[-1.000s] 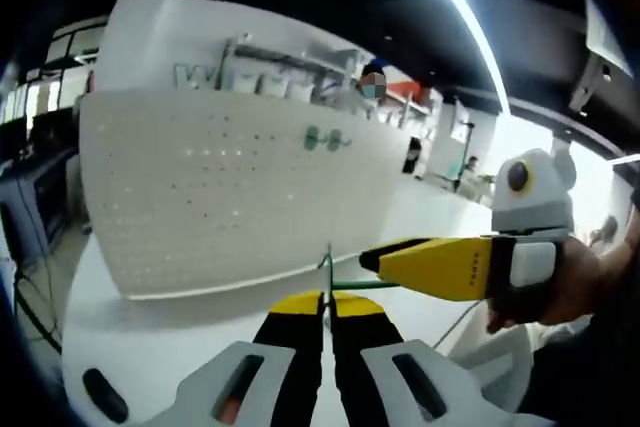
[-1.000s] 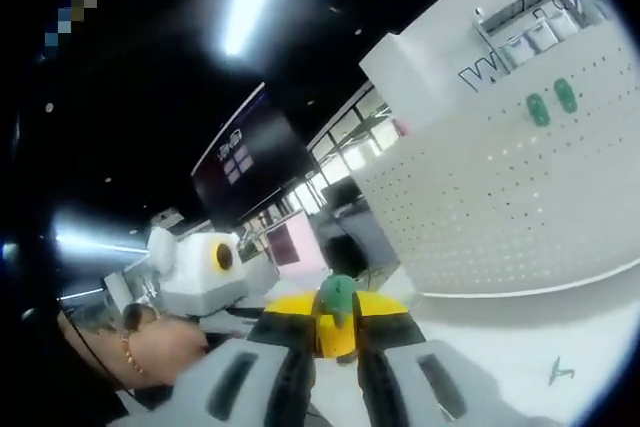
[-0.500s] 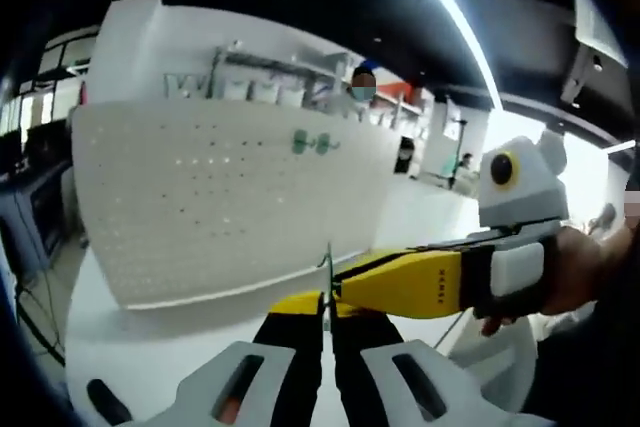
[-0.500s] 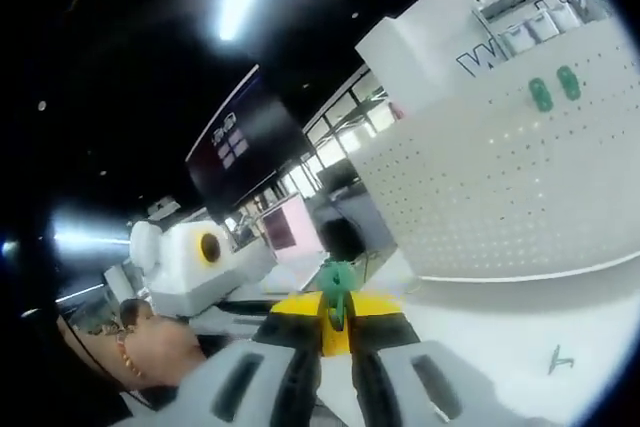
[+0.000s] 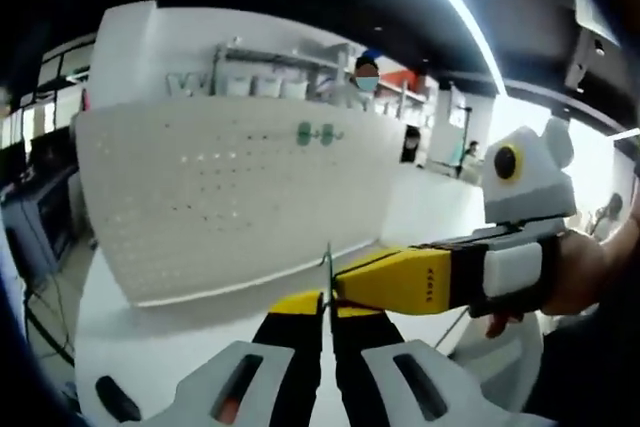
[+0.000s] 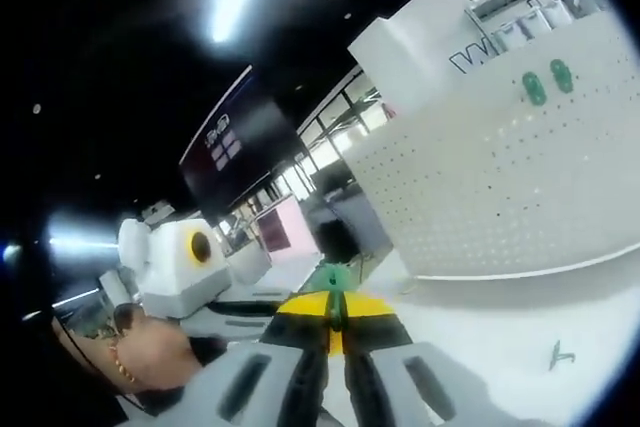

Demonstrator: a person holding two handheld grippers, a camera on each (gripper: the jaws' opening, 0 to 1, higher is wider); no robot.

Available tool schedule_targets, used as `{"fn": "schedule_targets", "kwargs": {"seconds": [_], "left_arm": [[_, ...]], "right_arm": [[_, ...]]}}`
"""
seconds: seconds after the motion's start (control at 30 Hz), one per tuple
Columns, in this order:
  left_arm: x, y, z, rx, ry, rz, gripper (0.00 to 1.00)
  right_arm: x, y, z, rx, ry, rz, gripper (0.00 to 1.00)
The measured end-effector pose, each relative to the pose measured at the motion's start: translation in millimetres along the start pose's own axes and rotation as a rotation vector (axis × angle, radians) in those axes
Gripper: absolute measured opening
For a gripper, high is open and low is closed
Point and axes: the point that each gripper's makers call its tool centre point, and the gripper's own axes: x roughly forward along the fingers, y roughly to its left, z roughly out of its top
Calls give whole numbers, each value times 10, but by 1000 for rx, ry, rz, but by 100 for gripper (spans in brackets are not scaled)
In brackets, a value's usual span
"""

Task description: Insert the hook assembly into the mounting plate slot until the hook locks in place.

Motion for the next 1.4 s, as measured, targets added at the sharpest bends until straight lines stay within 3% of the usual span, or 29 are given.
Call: {"fn": "schedule_targets", "kwargs": {"seconds": [0.2,0.5,0.67,0.8,1.23,1.33,1.4], "left_arm": [[22,-24,-30,-37,10,-16,3],[39,-65,-26,38,12,-31,7],[31,-65,-39,90,11,-20,29],[25,-71,-64,89,19,-31,34],[22,-71,-71,61,23,-27,67],[31,-81,-61,39,14,-34,71],[29,-58,-74,67,26,-24,72]], "right_arm": [[17,-47,0,1,11,-4,0],[25,-59,20,-34,21,1,0],[12,-118,41,-41,19,-7,0],[3,-157,61,-50,20,-9,0],[8,-284,228,-62,-12,-21,0],[21,-314,261,-62,-16,-24,0],[27,-331,284,-64,-20,-27,0]]}}
